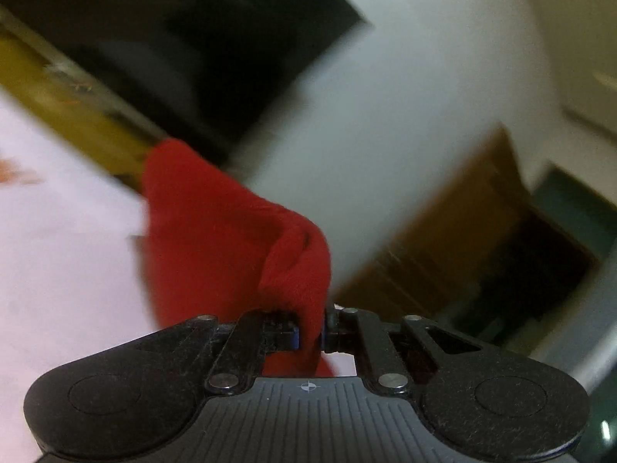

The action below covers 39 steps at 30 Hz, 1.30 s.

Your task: Fold small clothes

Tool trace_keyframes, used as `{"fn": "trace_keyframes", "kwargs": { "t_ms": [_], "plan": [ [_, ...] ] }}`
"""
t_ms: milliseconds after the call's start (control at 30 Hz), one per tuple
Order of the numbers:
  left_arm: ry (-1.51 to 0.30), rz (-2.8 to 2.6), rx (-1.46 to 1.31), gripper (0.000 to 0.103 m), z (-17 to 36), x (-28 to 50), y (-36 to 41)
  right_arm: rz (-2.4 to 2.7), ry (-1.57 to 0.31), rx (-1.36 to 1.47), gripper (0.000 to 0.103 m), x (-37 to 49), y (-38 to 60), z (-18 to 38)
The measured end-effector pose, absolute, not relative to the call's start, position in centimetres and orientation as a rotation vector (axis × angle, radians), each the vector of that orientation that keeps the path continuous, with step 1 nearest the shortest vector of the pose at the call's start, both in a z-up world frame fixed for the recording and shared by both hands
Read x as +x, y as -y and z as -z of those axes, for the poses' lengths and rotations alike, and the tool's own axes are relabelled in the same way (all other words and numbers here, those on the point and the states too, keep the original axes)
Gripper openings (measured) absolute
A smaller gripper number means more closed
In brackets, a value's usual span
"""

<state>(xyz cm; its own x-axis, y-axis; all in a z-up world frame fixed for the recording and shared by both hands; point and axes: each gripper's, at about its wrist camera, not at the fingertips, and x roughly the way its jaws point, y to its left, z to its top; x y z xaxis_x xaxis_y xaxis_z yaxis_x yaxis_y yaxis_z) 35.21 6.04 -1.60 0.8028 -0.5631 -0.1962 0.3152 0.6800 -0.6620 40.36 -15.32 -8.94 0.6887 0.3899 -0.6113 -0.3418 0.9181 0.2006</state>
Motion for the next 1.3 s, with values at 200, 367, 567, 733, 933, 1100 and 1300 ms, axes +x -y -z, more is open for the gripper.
{"fn": "trace_keyframes", "kwargs": {
  "t_ms": [200, 367, 567, 733, 933, 1100, 1300],
  "plan": [
    [-0.642, 0.705, -0.523, 0.009, 5.3, 39.9, 4.6, -0.306, -0.682, 0.626, 0.033, 39.0, 28.4, 8.2],
    [-0.807, 0.712, -0.349, 0.013, 11.7, 41.0, 10.9, -0.168, -0.541, 0.932, 0.075, 34.7, 40.4, 8.1],
    [-0.642, 0.762, -0.317, 0.059, 5.9, 37.0, 7.6, -0.255, -0.519, 0.932, 0.075, 33.8, 42.4, 6.3],
    [-0.610, 0.521, -0.361, 0.060, 5.8, 37.8, 0.6, -0.346, -0.608, 0.972, 0.075, 34.5, 39.8, 7.6],
    [-0.746, 0.326, -0.374, 0.060, 9.6, 39.6, -0.9, -0.385, -0.743, 0.963, 0.073, 35.8, 37.1, 8.8],
    [-0.753, 0.318, -0.412, 0.060, 10.4, 39.2, -1.3, -0.445, -0.832, 0.921, 0.070, 37.5, 35.2, 9.2],
    [-0.720, 0.320, -0.397, 0.060, 9.8, 40.7, -0.9, -0.377, -0.845, 0.655, 0.014, 38.8, 32.9, 8.3]
  ]
}}
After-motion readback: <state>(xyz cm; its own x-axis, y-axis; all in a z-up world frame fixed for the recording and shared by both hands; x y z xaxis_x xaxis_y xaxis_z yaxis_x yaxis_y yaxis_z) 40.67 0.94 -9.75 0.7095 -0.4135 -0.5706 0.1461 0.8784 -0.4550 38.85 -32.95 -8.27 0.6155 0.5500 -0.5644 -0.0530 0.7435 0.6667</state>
